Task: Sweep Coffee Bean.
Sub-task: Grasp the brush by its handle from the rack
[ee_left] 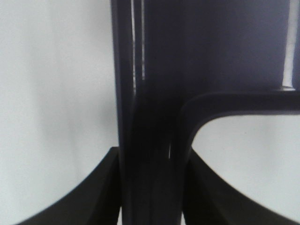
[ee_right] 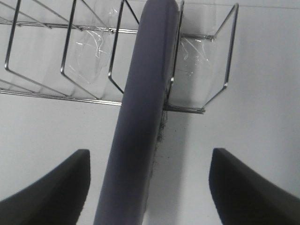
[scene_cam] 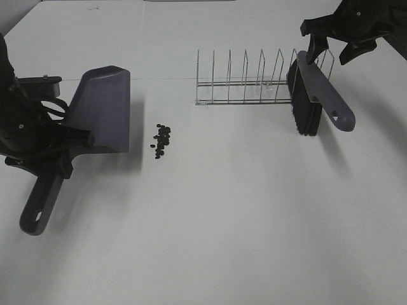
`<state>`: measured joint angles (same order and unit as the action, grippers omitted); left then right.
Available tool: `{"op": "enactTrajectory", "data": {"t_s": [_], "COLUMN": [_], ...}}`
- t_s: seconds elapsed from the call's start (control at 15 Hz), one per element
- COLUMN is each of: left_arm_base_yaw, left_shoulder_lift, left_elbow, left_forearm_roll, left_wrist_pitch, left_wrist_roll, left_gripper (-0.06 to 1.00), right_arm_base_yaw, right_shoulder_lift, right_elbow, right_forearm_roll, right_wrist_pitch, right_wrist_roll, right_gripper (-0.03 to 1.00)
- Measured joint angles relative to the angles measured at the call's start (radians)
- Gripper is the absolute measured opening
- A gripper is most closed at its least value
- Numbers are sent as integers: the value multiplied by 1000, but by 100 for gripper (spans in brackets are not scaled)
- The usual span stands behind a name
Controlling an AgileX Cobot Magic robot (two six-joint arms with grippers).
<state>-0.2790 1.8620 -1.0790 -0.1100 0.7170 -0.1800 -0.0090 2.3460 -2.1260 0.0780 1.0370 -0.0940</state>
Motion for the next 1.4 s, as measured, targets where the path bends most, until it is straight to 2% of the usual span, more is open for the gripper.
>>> {"op": "enactTrajectory", "data": {"t_s": [0.4, 0.93, 1.13, 1.27, 1.4], "left_arm_base_yaw": [0, 0, 0, 0, 0], "left_shoulder_lift": [0, 0, 0, 0, 0], "left_elbow": [0, 0, 0, 0, 0], "left_forearm_roll": [-1, -1, -1, -1, -1], "left_wrist_pitch": [0, -1, -1, -1, -1], "left_wrist_roll": [0, 0, 0, 0, 0], "left_gripper": [32, 32, 32, 32, 32], "right_arm_base_yaw": [0, 0, 0, 0, 0], "right_shoulder_lift": [18, 99, 114, 118, 120], "right_elbow": [0, -6, -7, -7, -9], "right_forearm_roll": [60, 57, 50, 46, 46], "right_wrist_pitch": [-36, -39, -57, -62, -66], "right_wrist_roll": [-27, -29, -29, -29, -29], "right_gripper": [59, 56, 44, 29, 28]}}
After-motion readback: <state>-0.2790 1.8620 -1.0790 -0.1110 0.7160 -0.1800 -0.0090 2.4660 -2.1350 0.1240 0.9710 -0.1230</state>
